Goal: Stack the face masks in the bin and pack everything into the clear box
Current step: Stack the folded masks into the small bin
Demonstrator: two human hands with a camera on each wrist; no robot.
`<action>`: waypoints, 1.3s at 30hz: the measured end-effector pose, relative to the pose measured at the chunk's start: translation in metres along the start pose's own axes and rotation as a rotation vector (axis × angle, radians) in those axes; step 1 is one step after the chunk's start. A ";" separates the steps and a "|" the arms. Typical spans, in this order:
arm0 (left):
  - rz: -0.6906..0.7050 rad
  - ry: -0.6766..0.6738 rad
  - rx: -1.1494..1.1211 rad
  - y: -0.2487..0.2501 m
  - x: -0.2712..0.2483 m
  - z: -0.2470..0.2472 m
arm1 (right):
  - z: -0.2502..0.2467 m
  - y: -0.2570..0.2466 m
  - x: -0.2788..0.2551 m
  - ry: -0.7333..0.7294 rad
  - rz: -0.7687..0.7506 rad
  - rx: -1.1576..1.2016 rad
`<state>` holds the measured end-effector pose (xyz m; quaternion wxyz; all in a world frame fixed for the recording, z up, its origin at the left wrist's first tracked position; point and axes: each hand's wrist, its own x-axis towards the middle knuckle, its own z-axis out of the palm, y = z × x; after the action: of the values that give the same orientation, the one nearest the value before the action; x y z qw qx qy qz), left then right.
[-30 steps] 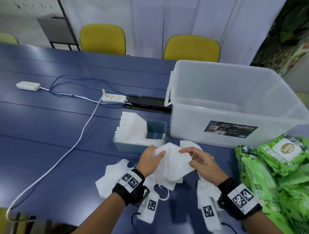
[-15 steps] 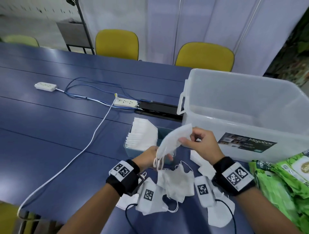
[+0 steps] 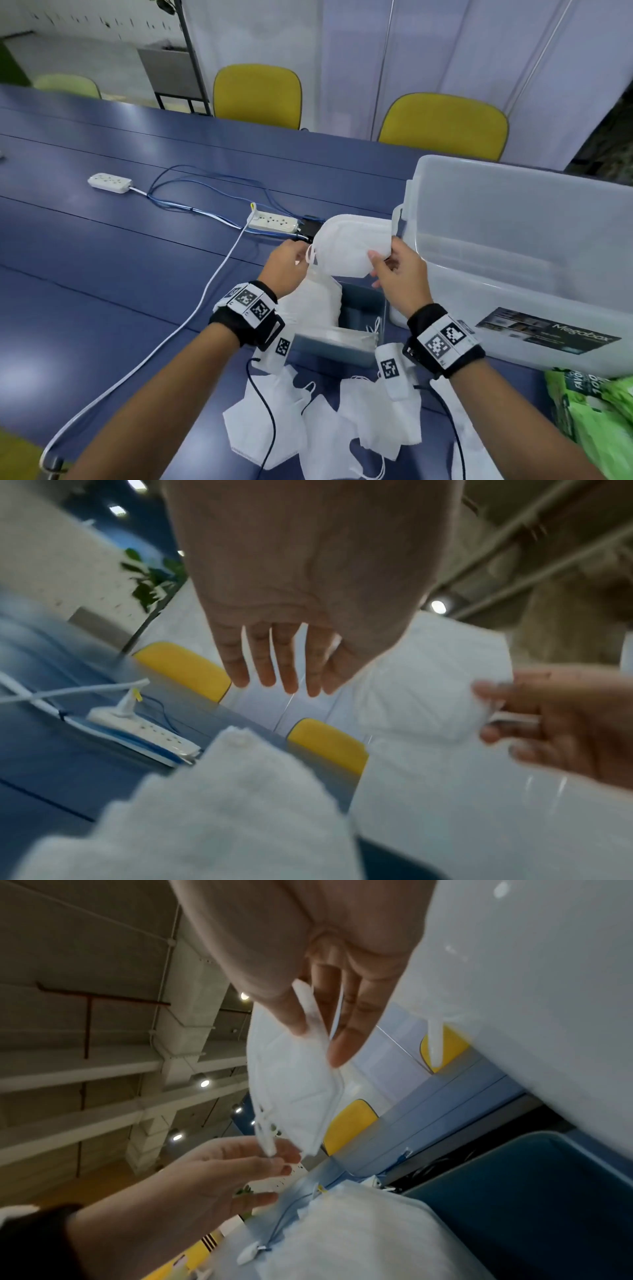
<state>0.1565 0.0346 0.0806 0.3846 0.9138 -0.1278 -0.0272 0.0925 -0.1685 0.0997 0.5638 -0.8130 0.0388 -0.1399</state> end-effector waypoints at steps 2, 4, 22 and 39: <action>0.084 -0.029 0.205 -0.017 0.011 0.007 | 0.010 0.009 0.004 0.062 -0.061 -0.097; 0.090 -0.122 0.331 -0.028 0.015 0.017 | 0.019 0.019 0.009 0.095 -0.078 -0.152; 0.120 0.014 0.065 -0.055 -0.003 0.043 | 0.045 0.067 0.026 0.003 0.178 -0.066; 0.202 0.133 0.058 -0.054 -0.010 0.044 | 0.060 0.045 0.039 -0.477 -0.068 -0.833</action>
<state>0.1521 0.0431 0.0107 0.3663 0.9069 -0.1941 0.0758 0.1508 -0.1392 0.0458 0.1783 -0.9800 -0.0654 0.0597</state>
